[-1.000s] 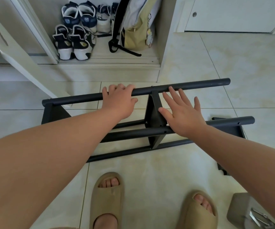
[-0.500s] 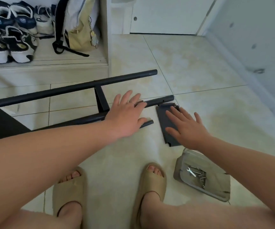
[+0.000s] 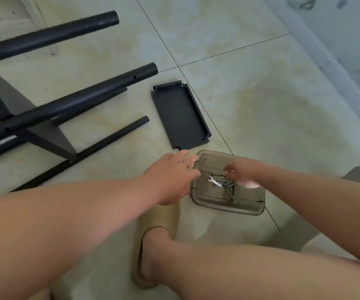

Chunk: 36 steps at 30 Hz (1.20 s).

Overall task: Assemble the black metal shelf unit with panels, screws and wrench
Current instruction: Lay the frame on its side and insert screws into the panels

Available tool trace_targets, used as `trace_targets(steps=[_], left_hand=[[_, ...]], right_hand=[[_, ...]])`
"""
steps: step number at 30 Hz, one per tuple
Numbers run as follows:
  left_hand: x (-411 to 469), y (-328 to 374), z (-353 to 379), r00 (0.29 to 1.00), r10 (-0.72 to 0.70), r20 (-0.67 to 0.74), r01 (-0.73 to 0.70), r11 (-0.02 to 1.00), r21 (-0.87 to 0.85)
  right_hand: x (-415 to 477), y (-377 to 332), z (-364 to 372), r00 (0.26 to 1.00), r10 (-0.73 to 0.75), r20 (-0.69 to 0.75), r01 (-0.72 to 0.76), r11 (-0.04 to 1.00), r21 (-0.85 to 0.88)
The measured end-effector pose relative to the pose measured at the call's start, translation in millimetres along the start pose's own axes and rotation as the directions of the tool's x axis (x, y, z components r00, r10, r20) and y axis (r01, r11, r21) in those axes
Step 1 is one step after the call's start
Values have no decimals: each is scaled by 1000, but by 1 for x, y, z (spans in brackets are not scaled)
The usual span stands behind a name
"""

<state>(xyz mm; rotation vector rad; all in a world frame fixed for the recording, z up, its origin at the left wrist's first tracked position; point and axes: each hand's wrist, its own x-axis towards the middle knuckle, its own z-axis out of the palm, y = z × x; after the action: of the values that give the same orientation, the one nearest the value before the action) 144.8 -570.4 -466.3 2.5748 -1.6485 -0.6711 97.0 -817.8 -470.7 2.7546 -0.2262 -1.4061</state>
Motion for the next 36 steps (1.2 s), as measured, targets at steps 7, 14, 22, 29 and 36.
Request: trace_targets(steps=[7, 14, 22, 29, 36], left_hand=[[16, 16, 51, 986, 137, 96, -143, 988, 60], [20, 14, 67, 990, 142, 10, -142, 989, 46], [25, 19, 67, 994, 112, -18, -111, 993, 33], [7, 8, 42, 996, 70, 64, -75, 993, 89], [-52, -41, -30, 988, -116, 103, 95, 977, 191]], right_hand=[[49, 21, 52, 999, 29, -23, -27, 994, 105], [77, 21, 79, 995, -32, -97, 36, 998, 42], [86, 12, 79, 988, -80, -131, 64, 990, -127], [45, 2, 49, 965, -102, -241, 149, 971, 187], [-24, -60, -30, 848, 27, -529, 334, 747, 575]])
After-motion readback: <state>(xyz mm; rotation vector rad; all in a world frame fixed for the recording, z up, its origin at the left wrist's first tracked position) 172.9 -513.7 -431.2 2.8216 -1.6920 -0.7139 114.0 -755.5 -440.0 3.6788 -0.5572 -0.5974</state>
